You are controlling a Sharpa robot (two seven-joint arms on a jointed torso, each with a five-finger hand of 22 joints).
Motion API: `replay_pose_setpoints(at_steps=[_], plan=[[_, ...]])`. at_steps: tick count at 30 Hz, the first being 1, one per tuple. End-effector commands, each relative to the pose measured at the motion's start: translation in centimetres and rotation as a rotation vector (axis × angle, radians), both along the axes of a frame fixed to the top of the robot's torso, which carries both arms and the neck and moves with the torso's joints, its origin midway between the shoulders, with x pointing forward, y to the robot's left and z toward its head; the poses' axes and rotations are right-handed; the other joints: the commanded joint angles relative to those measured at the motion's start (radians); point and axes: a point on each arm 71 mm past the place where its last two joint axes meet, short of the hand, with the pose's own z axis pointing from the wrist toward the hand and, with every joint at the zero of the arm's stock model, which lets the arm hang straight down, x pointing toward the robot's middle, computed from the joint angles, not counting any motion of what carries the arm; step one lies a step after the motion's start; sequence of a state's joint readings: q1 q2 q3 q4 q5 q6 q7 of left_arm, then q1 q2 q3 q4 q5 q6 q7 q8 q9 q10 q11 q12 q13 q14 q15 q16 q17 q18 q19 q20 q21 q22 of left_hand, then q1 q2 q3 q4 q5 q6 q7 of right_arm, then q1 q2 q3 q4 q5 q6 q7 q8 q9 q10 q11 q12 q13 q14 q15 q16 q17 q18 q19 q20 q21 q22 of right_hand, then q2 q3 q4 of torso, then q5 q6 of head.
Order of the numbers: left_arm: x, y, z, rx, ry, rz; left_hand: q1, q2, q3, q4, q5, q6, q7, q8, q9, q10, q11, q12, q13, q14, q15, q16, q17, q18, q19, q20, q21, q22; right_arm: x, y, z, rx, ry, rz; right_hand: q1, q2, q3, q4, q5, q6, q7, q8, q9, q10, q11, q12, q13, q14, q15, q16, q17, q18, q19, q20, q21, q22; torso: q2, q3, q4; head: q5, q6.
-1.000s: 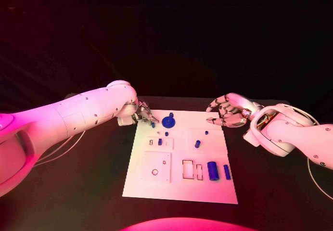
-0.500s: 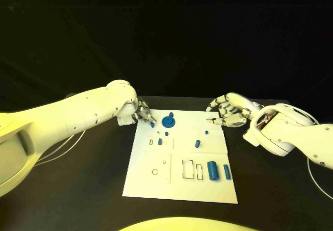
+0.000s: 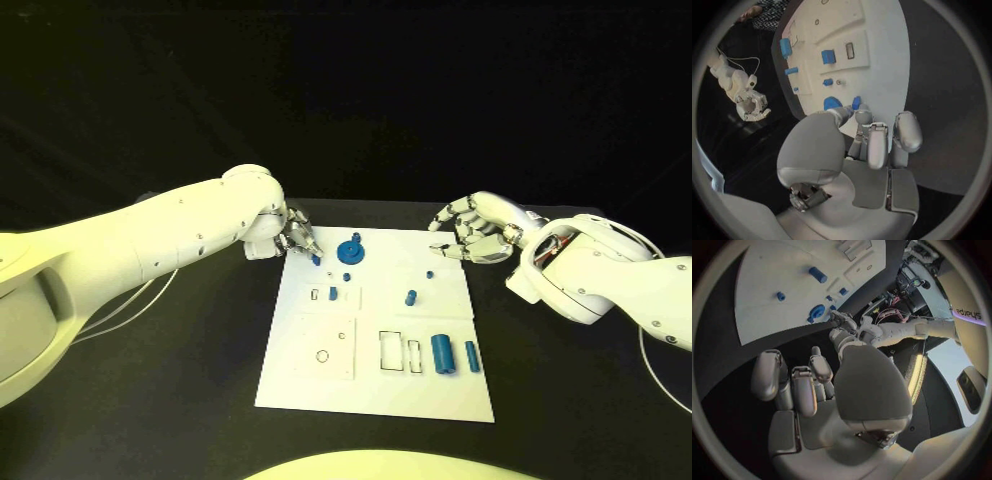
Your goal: Assemble the parts on the task board
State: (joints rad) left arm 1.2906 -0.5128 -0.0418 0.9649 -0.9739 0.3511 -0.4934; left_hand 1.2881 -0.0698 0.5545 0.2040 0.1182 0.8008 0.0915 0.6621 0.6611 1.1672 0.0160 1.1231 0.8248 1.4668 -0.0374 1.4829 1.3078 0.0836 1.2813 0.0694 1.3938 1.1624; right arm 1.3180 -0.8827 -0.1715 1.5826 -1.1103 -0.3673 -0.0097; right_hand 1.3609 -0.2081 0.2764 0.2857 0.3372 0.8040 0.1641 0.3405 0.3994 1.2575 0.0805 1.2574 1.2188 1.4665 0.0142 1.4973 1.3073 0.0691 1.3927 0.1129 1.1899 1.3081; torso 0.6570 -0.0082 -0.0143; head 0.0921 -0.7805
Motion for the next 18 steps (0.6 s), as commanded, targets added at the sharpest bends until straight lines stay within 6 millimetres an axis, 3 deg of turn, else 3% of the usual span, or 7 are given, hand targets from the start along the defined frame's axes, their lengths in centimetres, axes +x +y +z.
replay_pose_setpoints(at_steps=[1,4,6,10,13,14,18], plan=[[-0.2,-0.2,-0.2,-0.01,0.023,-0.015,0.014,-0.005,0.055,-0.036,0.004,-0.001,-0.003,0.004,0.006,0.003,-0.003,-0.006,-0.005,0.057,-0.009,0.003,0.098,0.002,0.004,-0.001,0.005,0.002,-0.1,0.2,0.0,-0.003,-0.004,0.018,-0.005,0.008,0.007,-0.002,0.004,-0.004,0.001,0.007,-0.002,-0.003,0.0,-0.004,0.001,0.063,-0.008,-0.003,0.105,0.011,-0.004,-0.003,-0.005,0.054,0.0,0.0002,0.0001,0.002,0.0],[-0.2,-0.1,-0.2,-0.015,0.023,-0.012,0.007,-0.02,0.123,-0.072,0.008,-0.005,0.002,0.006,0.012,0.004,0.0,-0.012,-0.012,0.058,-0.006,0.004,0.098,0.002,0.005,0.0,0.006,0.005,-0.1,0.2,0.0,-0.002,-0.005,0.018,-0.005,0.008,0.007,-0.002,0.004,-0.004,0.001,0.007,-0.002,-0.003,0.0,-0.004,0.001,0.063,-0.008,-0.003,0.105,0.011,-0.004,-0.003,-0.005,0.054,0.0,0.0007,-0.0005,0.004,0.0],[-0.2,0.0,-0.2,-0.025,0.022,-0.006,-0.006,-0.036,0.199,-0.114,0.016,-0.003,0.007,0.011,0.02,0.009,0.003,-0.013,-0.012,0.058,-0.002,0.004,0.097,0.001,0.007,0.0,0.009,0.011,-0.1,0.2,0.0,-0.002,-0.005,0.018,-0.005,0.008,0.007,-0.002,0.004,-0.004,0.001,0.007,-0.002,-0.003,0.0,-0.004,0.001,0.063,-0.008,-0.003,0.105,0.011,-0.004,-0.003,-0.005,0.054,0.0,0.0005,-0.0008,0.004,0.0],[-0.4,0.2,-0.1,-0.058,0.016,0.01,-0.026,-0.049,0.25,-0.146,0.029,0.006,0.007,0.017,0.027,0.021,0.004,-0.007,-0.004,0.059,-0.004,0.004,0.098,-0.001,0.015,0.0,0.017,0.024,-0.1,0.2,0.0,-0.002,-0.006,0.018,-0.005,0.008,0.007,-0.002,0.004,-0.004,0.001,0.007,-0.002,-0.003,0.0,-0.004,0.001,0.063,-0.008,-0.003,0.105,0.011,-0.004,-0.003,-0.005,0.054,0.0,0.0012,-0.001,0.006,-0.001],[-0.6,0.5,0.0,-0.092,0.01,0.025,-0.051,-0.067,0.288,-0.168,0.07,0.018,0.005,0.025,0.038,0.033,0.001,-0.002,0.002,0.059,-0.007,0.004,0.096,-0.003,0.022,-0.003,0.024,0.036,-0.1,0.1,0.0,-0.001,-0.007,0.017,-0.005,0.009,0.008,-0.001,0.005,-0.003,0.001,0.008,-0.002,-0.003,0.0,-0.004,0.0,0.063,-0.009,-0.005,0.103,0.012,-0.005,-0.003,-0.007,0.053,0.0,0.0012,-0.0003,0.006,-0.001],[-0.7,0.6,0.1,-0.101,0.006,0.029,-0.061,-0.076,0.298,-0.175,0.114,0.025,0.003,0.03,0.043,0.04,-0.001,0.001,0.008,0.059,-0.009,0.003,0.095,-0.004,0.028,-0.005,0.028,0.045,-0.1,0.1,0.0,-0.001,-0.007,0.016,-0.005,0.009,0.008,-0.001,0.005,-0.003,0.001,0.008,-0.002,-0.003,0.0,-0.004,0.0,0.063,-0.009,-0.005,0.103,0.012,-0.005,-0.003,-0.007,0.053,0.0,0.0008,0.0,0.005,0.0],[-1.2,1.0,0.4,-0.12,-0.022,0.038,-0.079,-0.088,0.313,-0.187,0.156,0.035,-0.002,0.036,0.053,0.057,-0.006,0.011,0.022,0.059,-0.013,0.003,0.094,-0.006,0.034,-0.009,0.034,0.055,-0.1,0.0,0.0,-0.001,-0.008,0.013,-0.005,0.009,0.008,-0.001,0.005,-0.003,0.001,0.008,-0.002,-0.003,0.0,-0.004,0.0,0.063,-0.009,-0.005,0.103,0.012,-0.005,-0.003,-0.007,0.053,-0.001,0.0005,0.0013,0.001,0.0]])
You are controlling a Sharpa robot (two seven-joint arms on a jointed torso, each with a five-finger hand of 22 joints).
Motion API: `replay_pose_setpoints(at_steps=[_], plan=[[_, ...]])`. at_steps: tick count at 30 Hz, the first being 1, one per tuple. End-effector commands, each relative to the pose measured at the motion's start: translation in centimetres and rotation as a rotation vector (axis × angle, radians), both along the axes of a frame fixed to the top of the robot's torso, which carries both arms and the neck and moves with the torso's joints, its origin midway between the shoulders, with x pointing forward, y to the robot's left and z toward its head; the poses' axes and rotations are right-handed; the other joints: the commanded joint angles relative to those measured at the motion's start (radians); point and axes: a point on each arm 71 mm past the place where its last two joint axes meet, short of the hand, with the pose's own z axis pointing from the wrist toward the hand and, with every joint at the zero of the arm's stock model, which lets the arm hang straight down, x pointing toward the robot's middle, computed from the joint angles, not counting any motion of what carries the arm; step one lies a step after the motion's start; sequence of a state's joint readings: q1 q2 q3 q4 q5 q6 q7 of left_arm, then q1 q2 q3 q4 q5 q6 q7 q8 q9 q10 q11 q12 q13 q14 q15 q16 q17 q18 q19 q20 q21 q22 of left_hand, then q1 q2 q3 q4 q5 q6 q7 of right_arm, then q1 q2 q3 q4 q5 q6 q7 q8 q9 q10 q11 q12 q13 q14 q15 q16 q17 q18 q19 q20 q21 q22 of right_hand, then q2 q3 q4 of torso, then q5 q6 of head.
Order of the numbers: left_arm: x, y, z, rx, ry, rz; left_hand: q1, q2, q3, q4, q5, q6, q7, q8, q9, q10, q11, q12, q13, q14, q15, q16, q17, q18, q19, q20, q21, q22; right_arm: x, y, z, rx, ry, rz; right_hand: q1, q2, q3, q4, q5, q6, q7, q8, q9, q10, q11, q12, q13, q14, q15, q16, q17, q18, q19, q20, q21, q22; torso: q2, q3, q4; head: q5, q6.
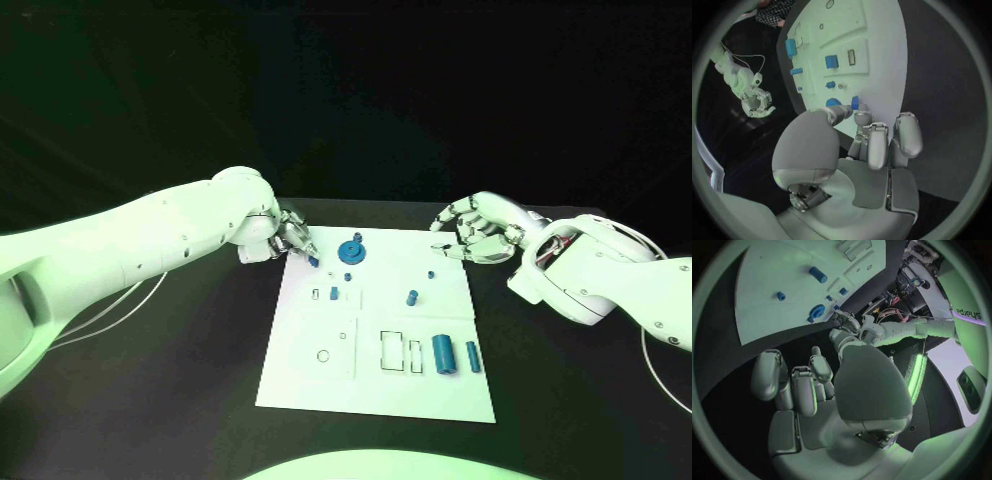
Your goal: Assemble the parts on the task board
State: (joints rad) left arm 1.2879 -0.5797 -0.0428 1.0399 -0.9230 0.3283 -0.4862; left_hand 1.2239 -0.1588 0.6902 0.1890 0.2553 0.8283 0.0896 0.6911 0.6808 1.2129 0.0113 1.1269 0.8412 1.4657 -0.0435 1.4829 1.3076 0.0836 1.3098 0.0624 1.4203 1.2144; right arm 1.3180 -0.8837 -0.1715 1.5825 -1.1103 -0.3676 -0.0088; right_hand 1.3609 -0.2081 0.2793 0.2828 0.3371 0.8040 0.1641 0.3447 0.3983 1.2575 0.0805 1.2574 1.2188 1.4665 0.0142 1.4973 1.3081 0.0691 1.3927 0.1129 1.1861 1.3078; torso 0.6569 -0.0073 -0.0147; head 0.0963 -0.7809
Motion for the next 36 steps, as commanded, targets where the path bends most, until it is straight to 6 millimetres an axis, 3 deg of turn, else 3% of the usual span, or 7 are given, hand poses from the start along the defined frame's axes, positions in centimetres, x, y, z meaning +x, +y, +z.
replay_pose_setpoints(at_steps=[1,8,19,36], plan=[[-0.3,-0.2,0.4,-0.066,-0.036,0.023,-0.019,-0.001,0.18,-0.174,0.03,0.011,-0.002,0.008,0.036,0.017,-0.003,0.011,0.012,0.06,-0.008,0.003,0.095,-0.006,0.008,-0.003,0.01,0.007,-0.1,0.0,0.0,-0.001,-0.008,0.013,-0.005,0.009,0.005,0.001,0.005,-0.003,0.001,0.004,-0.001,-0.003,0.0,-0.004,0.0,0.063,-0.009,-0.005,0.102,0.012,-0.005,-0.003,-0.003,0.053,-0.001,0.0001,0.0022,-0.001,0.0],[-1.6,0.3,1.3,-0.079,-0.077,0.012,-0.029,-0.011,0.186,-0.181,0.057,0.021,-0.006,0.009,0.042,0.033,-0.007,0.021,0.028,0.061,-0.012,0.004,0.096,-0.009,0.017,-0.006,0.016,0.02,-0.1,-0.1,0.1,-0.001,-0.009,0.009,-0.005,0.009,0.006,0.002,0.006,-0.003,0.001,0.004,-0.001,-0.002,0.0,-0.003,0.002,0.063,-0.009,-0.004,0.103,0.012,-0.004,-0.003,-0.003,0.053,-0.001,-0.0005,0.0006,0.004,0.0],[-3.6,-0.1,2.1,-0.019,-0.148,-0.072,-0.032,-0.019,0.19,-0.187,0.068,0.029,-0.01,0.009,0.046,0.044,-0.011,0.027,0.039,0.063,-0.015,0.008,0.102,-0.011,0.023,-0.009,0.021,0.03,-0.1,-0.3,0.1,-0.001,-0.01,0.005,-0.006,0.01,0.006,0.002,0.006,-0.003,0.001,0.005,-0.001,-0.002,0.0,-0.004,0.001,0.062,-0.009,-0.005,0.102,0.012,-0.004,-0.003,-0.004,0.053,0.0,-0.0021,0.0017,0.01,-0.004],[-5.8,-1.8,0.7,0.083,-0.16,-0.221,-0.033,-0.024,0.192,-0.19,0.071,0.033,-0.011,0.009,0.047,0.047,-0.012,0.028,0.04,0.065,-0.016,0.011,0.108,-0.011,0.025,-0.01,0.022,0.033,-0.1,-0.3,0.1,-0.002,-0.01,0.005,-0.007,0.01,0.007,0.003,0.006,-0.003,0.001,0.005,-0.002,-0.003,0.0,-0.005,0.0,0.062,-0.009,-0.006,0.101,0.012,-0.005,-0.003,-0.006,0.052,0.001,-0.002,0.0004,0.018,-0.015]])
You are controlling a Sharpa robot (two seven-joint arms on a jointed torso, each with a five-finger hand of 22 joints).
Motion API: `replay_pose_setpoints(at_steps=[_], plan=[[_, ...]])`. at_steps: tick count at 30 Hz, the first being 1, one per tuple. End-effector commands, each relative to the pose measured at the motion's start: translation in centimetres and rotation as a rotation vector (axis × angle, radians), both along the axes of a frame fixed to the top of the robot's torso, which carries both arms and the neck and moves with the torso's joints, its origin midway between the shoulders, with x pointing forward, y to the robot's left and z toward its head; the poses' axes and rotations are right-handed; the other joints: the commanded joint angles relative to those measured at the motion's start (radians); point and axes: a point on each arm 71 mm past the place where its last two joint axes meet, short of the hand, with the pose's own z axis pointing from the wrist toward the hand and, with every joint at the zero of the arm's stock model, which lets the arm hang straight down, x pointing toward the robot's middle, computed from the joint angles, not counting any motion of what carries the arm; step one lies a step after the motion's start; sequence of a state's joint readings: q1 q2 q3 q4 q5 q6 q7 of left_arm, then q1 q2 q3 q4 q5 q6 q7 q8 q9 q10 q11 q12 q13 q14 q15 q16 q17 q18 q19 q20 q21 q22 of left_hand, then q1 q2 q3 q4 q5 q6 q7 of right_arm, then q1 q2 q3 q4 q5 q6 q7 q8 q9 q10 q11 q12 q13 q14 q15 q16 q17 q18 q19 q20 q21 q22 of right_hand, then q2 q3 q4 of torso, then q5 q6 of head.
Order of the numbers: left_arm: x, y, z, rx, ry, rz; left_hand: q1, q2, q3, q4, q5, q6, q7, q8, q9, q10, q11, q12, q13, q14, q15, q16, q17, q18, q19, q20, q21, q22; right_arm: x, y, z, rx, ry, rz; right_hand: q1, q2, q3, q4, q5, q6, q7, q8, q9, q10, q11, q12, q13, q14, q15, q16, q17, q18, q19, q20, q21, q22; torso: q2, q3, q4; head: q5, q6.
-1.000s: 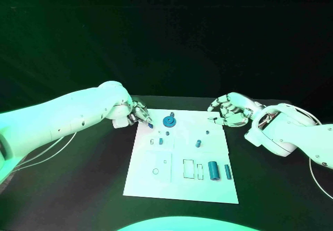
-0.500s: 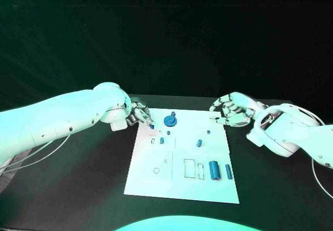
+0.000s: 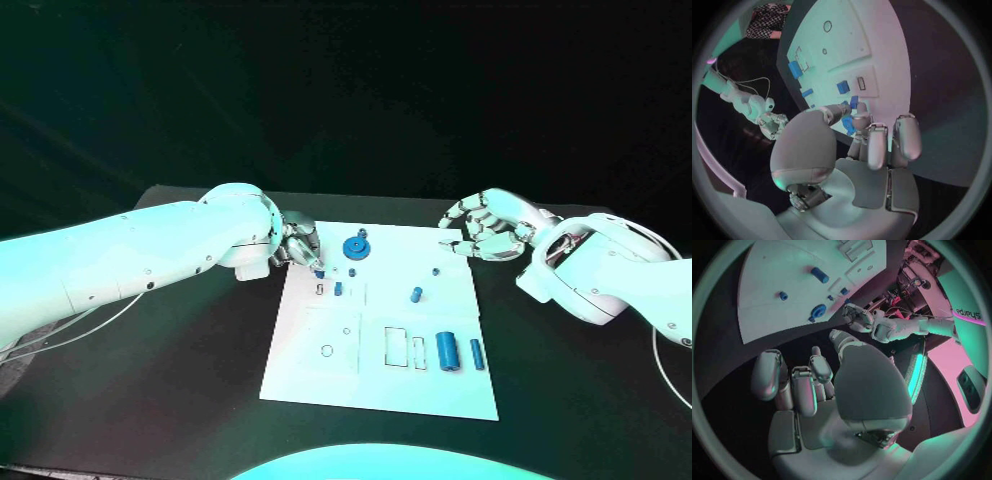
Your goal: Assemble the parts on the task board
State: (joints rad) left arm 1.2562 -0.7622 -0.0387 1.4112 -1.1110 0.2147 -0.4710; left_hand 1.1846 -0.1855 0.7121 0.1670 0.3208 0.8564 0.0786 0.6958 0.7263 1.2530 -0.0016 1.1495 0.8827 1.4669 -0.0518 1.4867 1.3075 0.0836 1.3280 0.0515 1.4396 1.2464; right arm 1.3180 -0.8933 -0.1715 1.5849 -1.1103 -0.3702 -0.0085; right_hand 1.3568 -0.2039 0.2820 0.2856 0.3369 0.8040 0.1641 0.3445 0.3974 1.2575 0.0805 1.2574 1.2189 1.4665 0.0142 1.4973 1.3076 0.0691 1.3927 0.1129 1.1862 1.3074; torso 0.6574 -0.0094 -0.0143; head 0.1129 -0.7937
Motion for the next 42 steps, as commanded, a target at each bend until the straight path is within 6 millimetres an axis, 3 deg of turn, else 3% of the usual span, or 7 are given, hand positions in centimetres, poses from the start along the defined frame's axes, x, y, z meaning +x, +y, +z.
replay_pose_setpoints(at_steps=[1,17,42], plan=[[-0.2,-0.3,-0.1,0.045,-0.014,-0.053,0.007,0.002,0.17,-0.168,0.006,0.005,0.0,0.004,0.002,0.008,0.001,0.006,0.0,0.064,-0.008,0.007,0.108,-0.012,0.008,0.001,0.004,0.002,-0.1,0.1,0.0,-0.001,-0.008,0.013,-0.003,0.006,0.004,0.0,0.006,-0.003,0.001,0.005,-0.001,-0.003,0.0,-0.005,0.0,0.062,-0.009,-0.006,0.101,0.012,-0.005,-0.003,-0.006,0.052,0.0,0.0005,0.0002,0.001,-0.002],[-1.1,-0.7,-1.8,0.064,0.03,-0.075,0.007,0.0,0.171,-0.17,0.007,0.007,-0.001,0.003,0.002,0.01,0.0,0.008,0.003,0.064,-0.009,0.008,0.11,-0.012,0.009,0.0,0.005,0.004,0.0,0.1,0.0,-0.002,-0.007,0.014,-0.003,0.006,0.004,0.0,0.006,-0.003,0.001,0.005,-0.001,-0.003,0.0,-0.005,0.0,0.062,-0.009,-0.006,0.101,0.012,-0.005,-0.003,-0.006,0.052,0.001,-0.0001,-0.0003,0.004,-0.007],[-1.2,-0.2,-2.2,0.082,0.078,-0.065,0.005,-0.003,0.173,-0.17,0.013,0.012,-0.002,0.003,0.003,0.015,-0.001,0.01,0.008,0.065,-0.01,0.009,0.111,-0.012,0.01,-0.001,0.005,0.005,0.0,0.1,0.0,-0.003,-0.005,0.014,-0.003,0.006,0.004,0.0,0.006,-0.003,0.001,0.005,-0.001,-0.003,0.0,-0.005,0.0,0.062,-0.009,-0.006,0.101,0.012,-0.005,-0.003,-0.006,0.052,0.001,0.0009,-0.0007,0.005,-0.01]])
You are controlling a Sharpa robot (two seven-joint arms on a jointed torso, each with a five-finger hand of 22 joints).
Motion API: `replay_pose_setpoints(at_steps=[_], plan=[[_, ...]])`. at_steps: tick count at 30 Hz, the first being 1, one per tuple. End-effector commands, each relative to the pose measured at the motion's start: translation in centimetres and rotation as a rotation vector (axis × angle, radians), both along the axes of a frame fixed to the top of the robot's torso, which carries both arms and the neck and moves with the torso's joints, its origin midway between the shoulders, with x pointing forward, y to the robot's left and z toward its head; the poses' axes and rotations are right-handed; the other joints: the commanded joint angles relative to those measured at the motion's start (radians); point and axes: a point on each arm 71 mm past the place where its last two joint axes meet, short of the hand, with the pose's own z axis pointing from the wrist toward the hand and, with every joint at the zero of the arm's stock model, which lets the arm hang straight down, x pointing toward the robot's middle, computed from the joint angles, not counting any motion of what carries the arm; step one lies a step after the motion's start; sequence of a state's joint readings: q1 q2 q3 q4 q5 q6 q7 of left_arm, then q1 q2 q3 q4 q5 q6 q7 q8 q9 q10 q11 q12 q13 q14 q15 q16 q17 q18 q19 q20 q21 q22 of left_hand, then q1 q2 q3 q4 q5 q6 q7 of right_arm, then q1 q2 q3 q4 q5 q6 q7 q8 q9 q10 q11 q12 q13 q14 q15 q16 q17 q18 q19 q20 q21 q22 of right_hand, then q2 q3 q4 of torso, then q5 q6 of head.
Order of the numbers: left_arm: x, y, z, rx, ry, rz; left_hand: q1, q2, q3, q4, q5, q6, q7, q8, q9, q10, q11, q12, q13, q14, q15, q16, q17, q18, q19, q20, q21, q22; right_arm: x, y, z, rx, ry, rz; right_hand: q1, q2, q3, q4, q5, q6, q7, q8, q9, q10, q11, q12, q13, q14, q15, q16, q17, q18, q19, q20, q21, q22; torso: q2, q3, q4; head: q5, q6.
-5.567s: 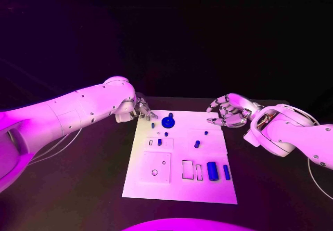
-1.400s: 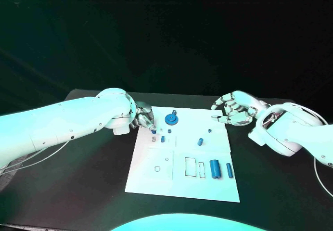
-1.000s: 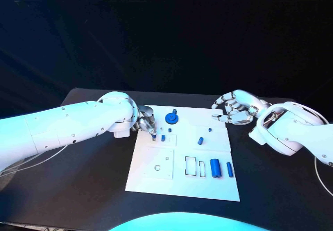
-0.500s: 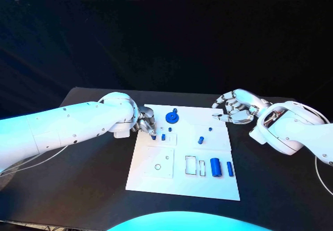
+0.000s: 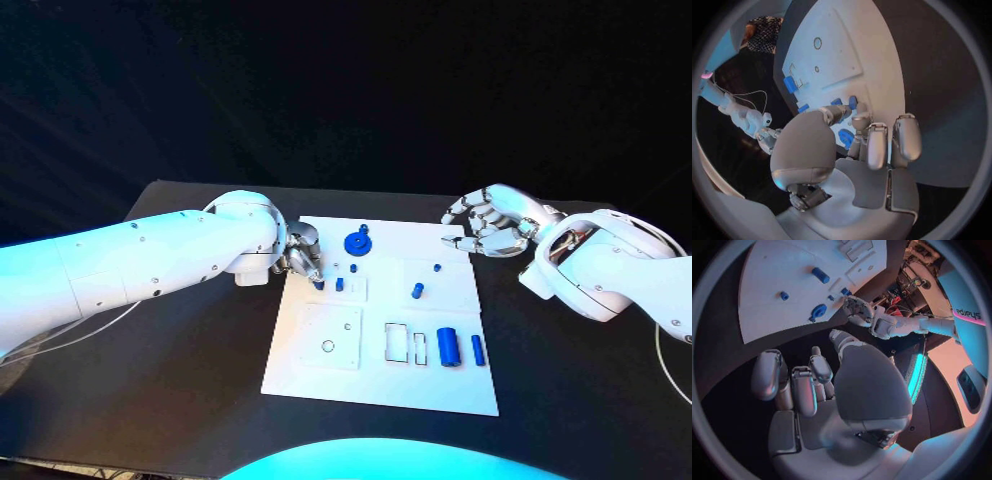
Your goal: Assemble the parts on the task board
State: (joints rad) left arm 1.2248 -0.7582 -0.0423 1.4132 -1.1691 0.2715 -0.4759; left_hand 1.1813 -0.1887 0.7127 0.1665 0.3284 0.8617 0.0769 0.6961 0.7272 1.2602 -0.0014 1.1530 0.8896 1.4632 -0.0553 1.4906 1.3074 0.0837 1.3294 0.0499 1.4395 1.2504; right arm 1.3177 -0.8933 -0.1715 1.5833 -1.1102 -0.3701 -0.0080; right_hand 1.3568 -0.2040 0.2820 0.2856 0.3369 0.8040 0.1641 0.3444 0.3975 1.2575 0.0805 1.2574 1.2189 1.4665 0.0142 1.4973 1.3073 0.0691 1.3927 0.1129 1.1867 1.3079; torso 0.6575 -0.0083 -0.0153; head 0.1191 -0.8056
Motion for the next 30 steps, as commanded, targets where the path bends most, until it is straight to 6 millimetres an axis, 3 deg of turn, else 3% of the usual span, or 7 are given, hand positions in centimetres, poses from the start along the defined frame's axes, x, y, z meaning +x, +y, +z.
replay_pose_setpoints(at_steps=[1,20,30], plan=[[-0.26,-0.07,-0.42,0.014,0.039,-0.011,0.008,0.0,0.173,-0.169,0.005,0.006,0.0,0.002,0.002,0.007,-0.001,0.006,0.001,0.068,-0.006,0.005,0.111,-0.012,0.008,0.001,0.005,0.001,-0.07,0.11,0.01,-0.002,-0.005,0.015,-0.003,0.006,0.004,0.0,0.006,-0.003,0.001,0.005,-0.001,-0.003,0.0,-0.005,-0.001,0.062,-0.009,-0.006,0.102,0.012,-0.005,-0.003,-0.007,0.052,0.0,-0.0003,0.0002,-0.001,0.001],[-0.07,-0.63,-0.57,-0.018,0.06,0.007,-0.001,-0.002,0.175,-0.164,0.017,0.013,-0.002,0.001,0.005,0.013,-0.003,0.007,0.004,0.069,-0.008,0.005,0.112,-0.013,0.009,-0.001,0.007,0.003,-0.07,0.14,0.0,-0.002,-0.005,0.016,-0.003,0.006,0.004,0.0,0.006,-0.003,0.001,0.005,-0.001,-0.003,0.0,-0.005,-0.001,0.062,-0.009,-0.006,0.102,0.012,-0.005,-0.003,-0.007,0.052,0.0,0.0,-0.0005,-0.001,-0.001],[0.14,-0.59,-0.55,-0.044,0.049,0.035,-0.045,-0.01,0.15,-0.138,0.011,0.024,-0.014,0.002,0.017,0.026,-0.011,0.003,0.004,0.07,-0.013,0.009,0.118,-0.013,0.01,-0.002,0.005,0.006,-0.08,0.11,0.0,-0.002,-0.004,0.015,-0.007,0.006,0.005,0.0,0.007,-0.004,0.001,0.008,-0.003,-0.004,0.0,-0.007,-0.004,0.062,-0.009,-0.007,0.1,0.013,-0.006,-0.003,-0.012,0.05,0.001,0.0007,-0.0006,-0.004,-0.002]])
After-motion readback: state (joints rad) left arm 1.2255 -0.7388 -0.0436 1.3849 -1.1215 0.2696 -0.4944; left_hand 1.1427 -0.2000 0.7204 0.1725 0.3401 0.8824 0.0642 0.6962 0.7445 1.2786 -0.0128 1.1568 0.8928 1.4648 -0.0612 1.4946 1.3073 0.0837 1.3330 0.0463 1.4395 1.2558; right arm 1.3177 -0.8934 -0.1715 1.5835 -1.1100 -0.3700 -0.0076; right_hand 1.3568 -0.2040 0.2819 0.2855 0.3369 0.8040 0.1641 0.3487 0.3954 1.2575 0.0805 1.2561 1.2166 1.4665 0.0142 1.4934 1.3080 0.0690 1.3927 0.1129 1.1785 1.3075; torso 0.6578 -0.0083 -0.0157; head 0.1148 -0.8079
